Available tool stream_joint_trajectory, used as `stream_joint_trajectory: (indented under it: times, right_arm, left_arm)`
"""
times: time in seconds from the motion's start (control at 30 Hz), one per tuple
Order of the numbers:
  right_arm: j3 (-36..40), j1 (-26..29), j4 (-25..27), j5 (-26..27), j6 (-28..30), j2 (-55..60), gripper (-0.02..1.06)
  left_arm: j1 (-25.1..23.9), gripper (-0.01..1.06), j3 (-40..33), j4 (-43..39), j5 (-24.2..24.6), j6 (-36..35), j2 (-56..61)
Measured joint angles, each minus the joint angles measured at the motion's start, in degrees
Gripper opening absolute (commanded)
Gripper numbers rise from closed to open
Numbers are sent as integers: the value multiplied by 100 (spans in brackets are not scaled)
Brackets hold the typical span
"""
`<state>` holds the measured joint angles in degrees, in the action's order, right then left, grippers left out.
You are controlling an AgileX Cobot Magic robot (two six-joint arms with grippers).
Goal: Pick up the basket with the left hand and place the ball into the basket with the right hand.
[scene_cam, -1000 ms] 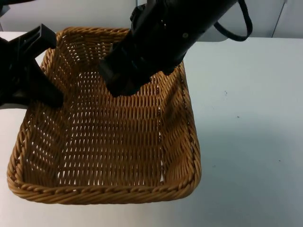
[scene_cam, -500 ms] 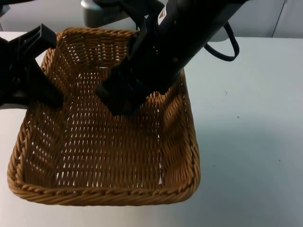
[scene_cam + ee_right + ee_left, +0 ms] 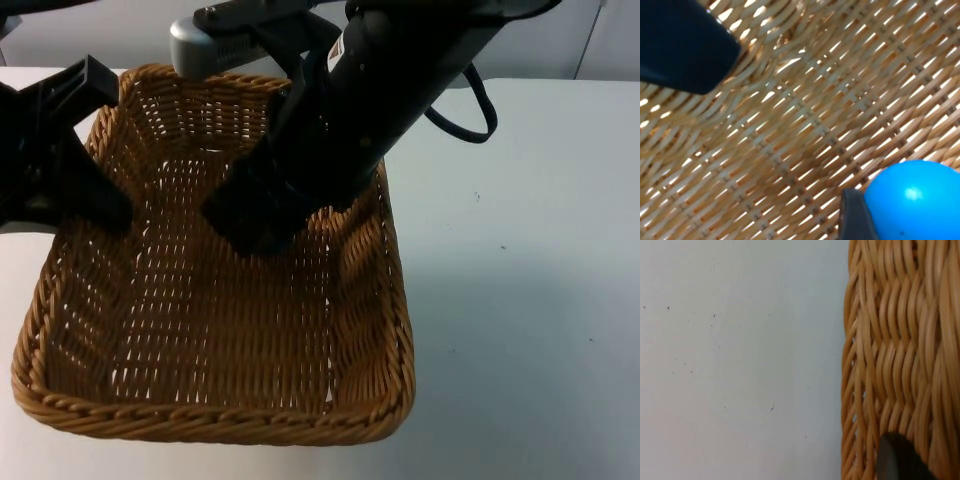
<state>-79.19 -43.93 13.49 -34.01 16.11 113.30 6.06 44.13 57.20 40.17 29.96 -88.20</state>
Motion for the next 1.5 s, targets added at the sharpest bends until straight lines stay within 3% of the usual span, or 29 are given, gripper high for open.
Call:
stream_joint_trajectory:
  times: [0.03,0.13,0.17,0.3,0.43,1.5]
  right_arm:
    - [0,0,0,4,0,0,6]
    - [0,0,0,7,0,0,30]
    - [0,0,0,7,0,0,30]
    - [0,0,0,7,0,0,60]
    - [0,0,22,7,0,0,71]
    - [0,0,-100,-133,0,-1799,72]
  left_arm:
    - [0,0,0,0,0,0,0]
    - [0,0,0,0,-11,0,0]
    - [0,0,0,0,-11,11,0]
    - [0,0,0,0,-11,11,0]
    - [0,0,0,36,-46,11,0]
    - [0,0,0,79,-340,11,-91]
